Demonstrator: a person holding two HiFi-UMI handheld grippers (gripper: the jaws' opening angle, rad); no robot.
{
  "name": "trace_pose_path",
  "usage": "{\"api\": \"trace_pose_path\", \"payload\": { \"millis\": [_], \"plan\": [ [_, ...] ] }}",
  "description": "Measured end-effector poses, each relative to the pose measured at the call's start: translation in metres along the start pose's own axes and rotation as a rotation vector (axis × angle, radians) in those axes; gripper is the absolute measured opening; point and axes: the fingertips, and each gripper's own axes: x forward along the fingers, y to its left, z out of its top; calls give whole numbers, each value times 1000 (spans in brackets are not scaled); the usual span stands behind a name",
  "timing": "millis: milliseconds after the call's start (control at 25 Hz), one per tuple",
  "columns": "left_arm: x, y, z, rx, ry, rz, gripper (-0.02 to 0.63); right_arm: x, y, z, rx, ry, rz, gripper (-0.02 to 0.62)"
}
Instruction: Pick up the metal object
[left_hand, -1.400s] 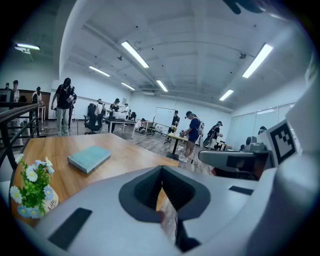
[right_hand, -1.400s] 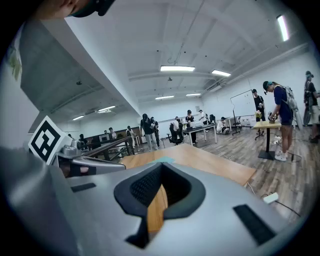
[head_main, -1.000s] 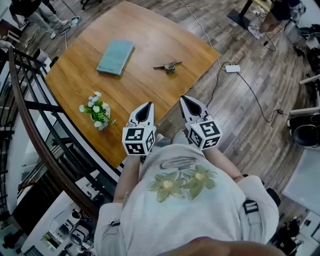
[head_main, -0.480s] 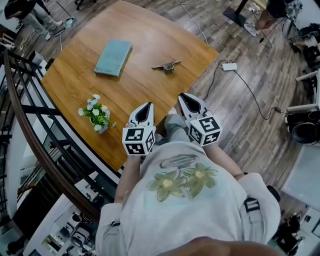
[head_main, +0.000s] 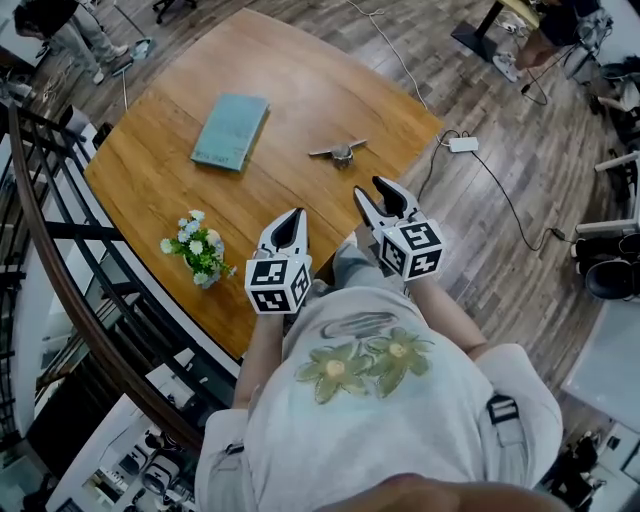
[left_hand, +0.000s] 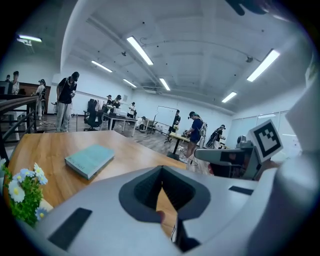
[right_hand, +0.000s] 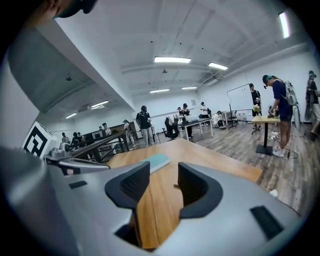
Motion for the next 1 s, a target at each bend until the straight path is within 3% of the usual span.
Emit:
{"api": "trace_pose_path", "payload": {
  "millis": [240, 1000],
  "plan": [
    [24, 9, 8, -4, 22, -3, 14, 29, -14, 2, 24, 35, -4, 199],
    [81, 38, 20, 5, 76, 2, 14, 95, -51, -13, 93, 135, -31, 246]
  ]
}}
